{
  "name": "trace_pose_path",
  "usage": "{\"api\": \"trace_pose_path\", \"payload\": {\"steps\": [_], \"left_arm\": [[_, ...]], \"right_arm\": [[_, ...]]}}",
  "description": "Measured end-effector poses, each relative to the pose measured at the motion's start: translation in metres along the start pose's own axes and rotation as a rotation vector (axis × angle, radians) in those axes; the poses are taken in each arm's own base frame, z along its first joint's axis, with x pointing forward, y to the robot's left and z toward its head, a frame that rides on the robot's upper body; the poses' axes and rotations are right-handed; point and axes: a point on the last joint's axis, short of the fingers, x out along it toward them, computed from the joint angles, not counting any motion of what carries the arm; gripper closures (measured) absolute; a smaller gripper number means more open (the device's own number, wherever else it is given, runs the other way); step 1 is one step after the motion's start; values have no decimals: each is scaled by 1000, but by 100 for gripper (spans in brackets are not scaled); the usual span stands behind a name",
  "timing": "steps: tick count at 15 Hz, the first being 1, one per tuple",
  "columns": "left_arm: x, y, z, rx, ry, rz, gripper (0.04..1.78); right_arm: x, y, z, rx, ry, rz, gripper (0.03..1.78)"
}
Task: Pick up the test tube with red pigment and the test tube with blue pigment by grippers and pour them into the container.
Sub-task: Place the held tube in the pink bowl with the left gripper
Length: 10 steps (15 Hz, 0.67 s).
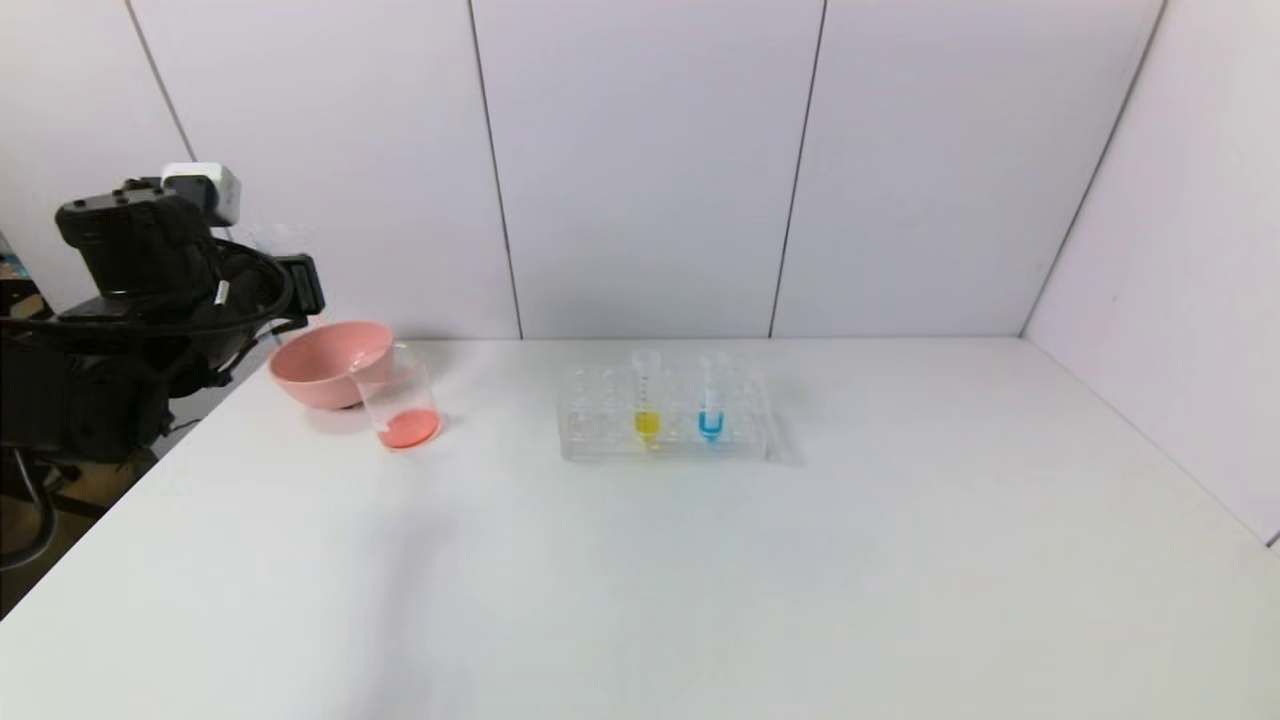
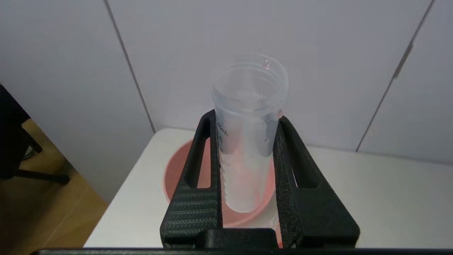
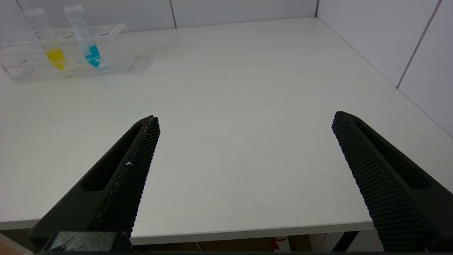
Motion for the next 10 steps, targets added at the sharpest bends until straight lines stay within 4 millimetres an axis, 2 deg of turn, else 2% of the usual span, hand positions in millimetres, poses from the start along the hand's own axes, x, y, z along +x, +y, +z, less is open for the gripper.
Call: {"api": "trace_pose_path", "payload": {"steps": [2, 5, 10], "left_arm": [[2, 8, 1, -17, -90, 24, 138], [15, 18, -17, -18, -123, 59, 138], [59, 32, -50, -18, -156, 135, 138]], "right_arm": [[0, 0, 0, 0, 0, 0, 4], [0, 0, 0, 0, 0, 0, 4], [0, 0, 0, 0, 0, 0, 4]]}}
